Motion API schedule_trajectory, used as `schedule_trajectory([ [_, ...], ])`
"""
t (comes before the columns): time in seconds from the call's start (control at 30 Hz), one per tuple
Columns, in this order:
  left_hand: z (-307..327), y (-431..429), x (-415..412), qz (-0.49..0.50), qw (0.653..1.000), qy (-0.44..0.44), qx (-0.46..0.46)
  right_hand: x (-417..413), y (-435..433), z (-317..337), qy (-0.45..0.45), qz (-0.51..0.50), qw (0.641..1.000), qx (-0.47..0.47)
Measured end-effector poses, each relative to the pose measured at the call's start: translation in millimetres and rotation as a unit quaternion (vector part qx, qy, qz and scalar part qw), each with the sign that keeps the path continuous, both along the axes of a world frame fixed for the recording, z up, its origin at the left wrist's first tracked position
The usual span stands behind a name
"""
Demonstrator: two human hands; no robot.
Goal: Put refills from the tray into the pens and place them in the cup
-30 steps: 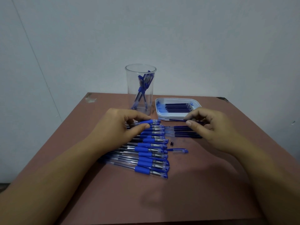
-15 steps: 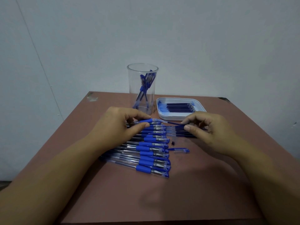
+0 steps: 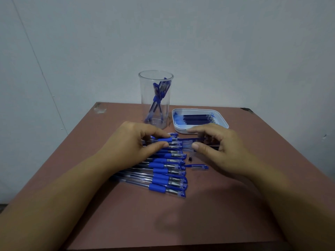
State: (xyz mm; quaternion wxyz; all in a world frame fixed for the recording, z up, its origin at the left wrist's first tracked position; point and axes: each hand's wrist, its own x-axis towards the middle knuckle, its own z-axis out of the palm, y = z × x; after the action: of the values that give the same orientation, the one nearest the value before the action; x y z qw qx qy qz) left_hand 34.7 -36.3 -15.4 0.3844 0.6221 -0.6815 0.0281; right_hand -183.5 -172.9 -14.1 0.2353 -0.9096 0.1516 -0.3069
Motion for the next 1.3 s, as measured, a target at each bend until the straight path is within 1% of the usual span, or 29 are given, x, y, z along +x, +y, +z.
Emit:
schedule_trajectory([
  [0.1, 0, 0, 0, 0.008, 1.0, 0.0, 0.004, -5, -2, 0, -0.024, -0.029, 0.999, 0.03],
  [0.2, -1, 0, 0, 0.006, 1.0, 0.004, 0.005, -2, -2, -1, -0.024, -0.038, 0.999, 0.011],
  [0.3, 0, 0, -1, -0.003, 1.0, 0.011, 0.008, 1, 1, -2, -0.018, -0.023, 1.0, -0.007],
  [0.4, 1, 1, -2, -0.006, 1.0, 0.008, 0.009, 1, 0, -2, -0.008, -0.003, 1.0, 0.002],
  [0.53, 0, 0, -2, -0.007, 1.0, 0.008, 0.001, 1, 0, 1, -0.022, 0.012, 1.0, 0.0],
  [0.6, 0, 0, -2, -0.008, 1.0, 0.014, -0.001, 2, 2, -1, -0.032, 0.002, 0.999, 0.019],
  [0.7, 0, 0, -4, -0.013, 1.0, 0.012, -0.005, 5, 2, -5, -0.052, -0.022, 0.995, 0.076],
  [0.77, 0, 1, -4, -0.013, 1.0, 0.008, -0.006, 6, 1, -6, -0.043, -0.024, 0.997, 0.057],
  [0.87, 0, 1, -5, -0.017, 1.0, 0.008, -0.001, 9, 1, -6, -0.021, 0.004, 1.0, 0.005],
  [0.93, -1, 0, -5, -0.02, 1.0, 0.008, -0.002, 9, 1, -5, -0.002, 0.014, 1.0, -0.009],
  [1.0, -1, 0, -5, -0.017, 1.0, 0.017, -0.005, 8, 0, -5, 0.013, 0.014, 1.0, -0.001],
  [1.13, -1, 0, -3, -0.007, 1.0, 0.023, -0.004, 4, -3, -5, 0.036, 0.001, 0.998, 0.06],
  [1.3, -2, 0, -3, -0.007, 1.0, 0.021, -0.003, 6, -1, -3, 0.102, -0.007, 0.993, 0.052],
])
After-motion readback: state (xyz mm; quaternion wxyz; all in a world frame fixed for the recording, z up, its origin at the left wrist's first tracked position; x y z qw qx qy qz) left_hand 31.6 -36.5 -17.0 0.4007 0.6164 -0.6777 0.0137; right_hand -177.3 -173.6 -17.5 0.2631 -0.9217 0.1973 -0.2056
